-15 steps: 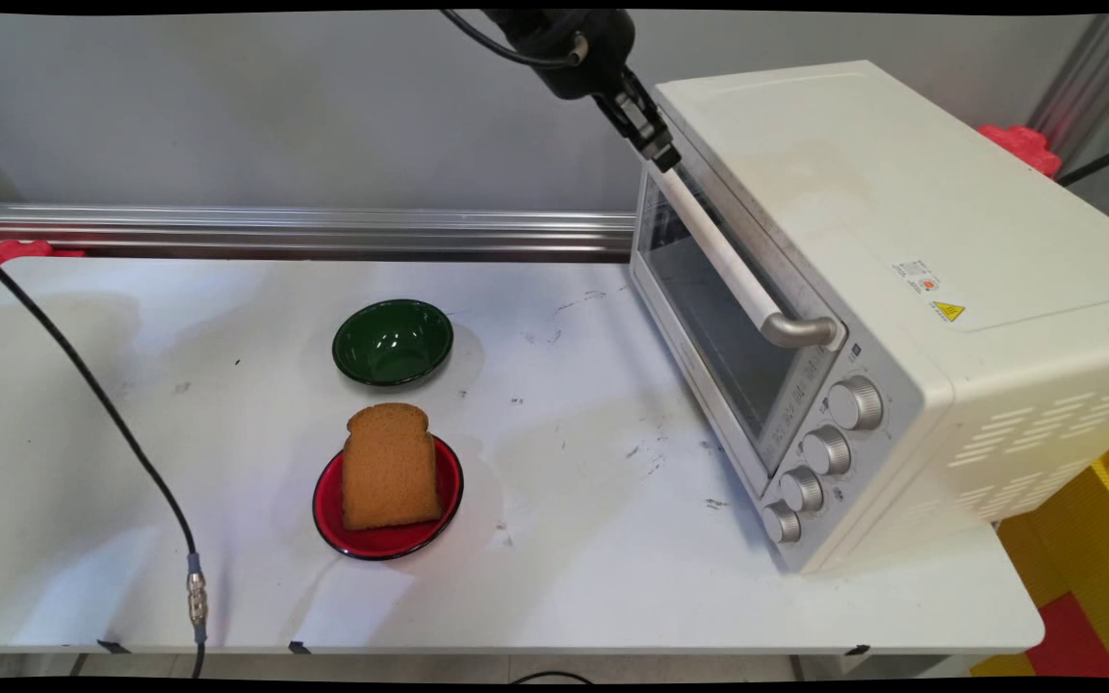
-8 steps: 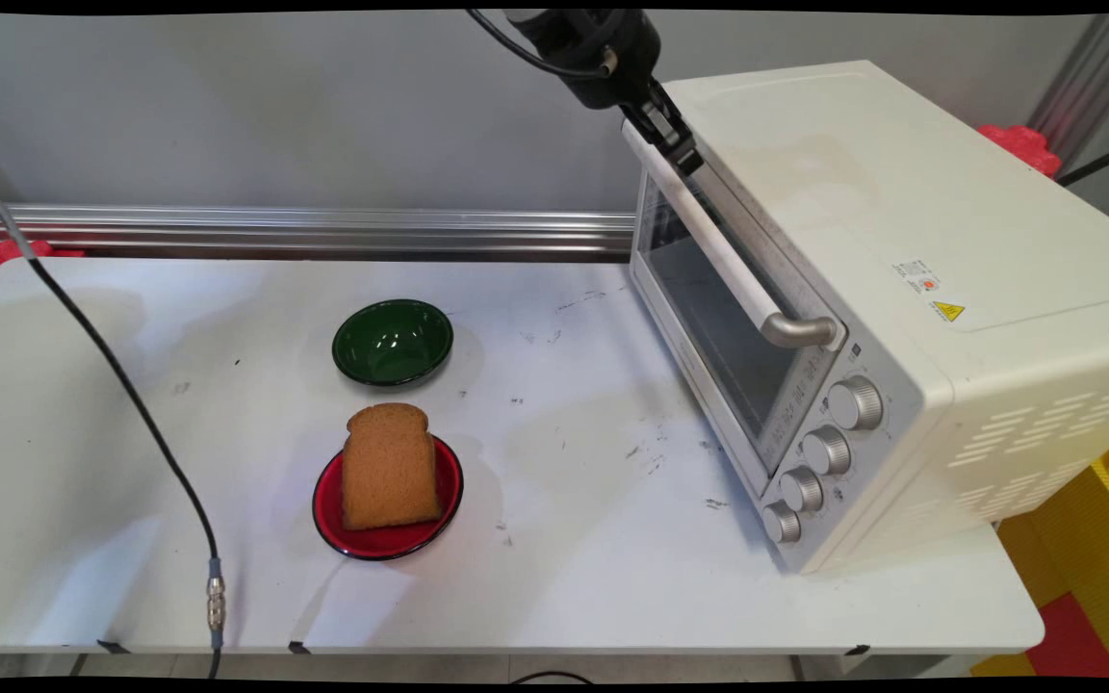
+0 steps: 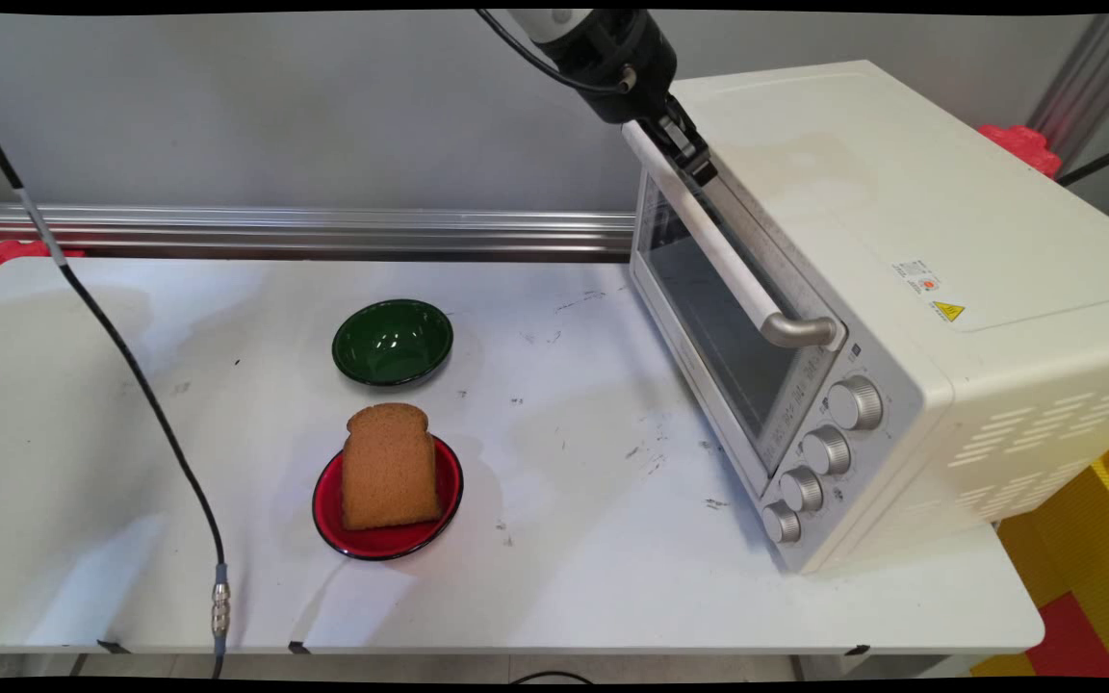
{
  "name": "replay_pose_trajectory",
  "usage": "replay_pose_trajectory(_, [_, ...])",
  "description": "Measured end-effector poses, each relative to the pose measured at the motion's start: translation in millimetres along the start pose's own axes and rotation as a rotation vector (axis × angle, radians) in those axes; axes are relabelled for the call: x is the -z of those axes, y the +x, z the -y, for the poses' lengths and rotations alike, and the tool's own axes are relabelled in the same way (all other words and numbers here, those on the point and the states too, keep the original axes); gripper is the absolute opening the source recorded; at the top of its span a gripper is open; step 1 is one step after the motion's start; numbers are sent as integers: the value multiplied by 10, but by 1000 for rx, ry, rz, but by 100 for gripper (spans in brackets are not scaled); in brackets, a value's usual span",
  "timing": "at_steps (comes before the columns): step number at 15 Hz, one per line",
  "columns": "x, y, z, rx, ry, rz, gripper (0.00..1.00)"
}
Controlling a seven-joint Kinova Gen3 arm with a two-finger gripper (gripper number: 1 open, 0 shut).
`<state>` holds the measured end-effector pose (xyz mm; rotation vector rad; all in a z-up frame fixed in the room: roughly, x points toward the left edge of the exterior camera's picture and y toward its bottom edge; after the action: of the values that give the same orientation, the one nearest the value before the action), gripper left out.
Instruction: Open the oven
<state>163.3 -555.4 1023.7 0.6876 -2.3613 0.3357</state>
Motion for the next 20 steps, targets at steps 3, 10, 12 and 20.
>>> replay_pose_trajectory(3, [-44, -8, 10, 2, -5, 0, 0])
replay_pose_trajectory(10, [-128, -44, 26, 6, -15, -3, 0])
replay_pose_trajectory(12, [-146, -62, 28, 6, -17, -2, 0])
replay_pose_trajectory(20, [-193, -149, 28, 4, -25, 1, 0])
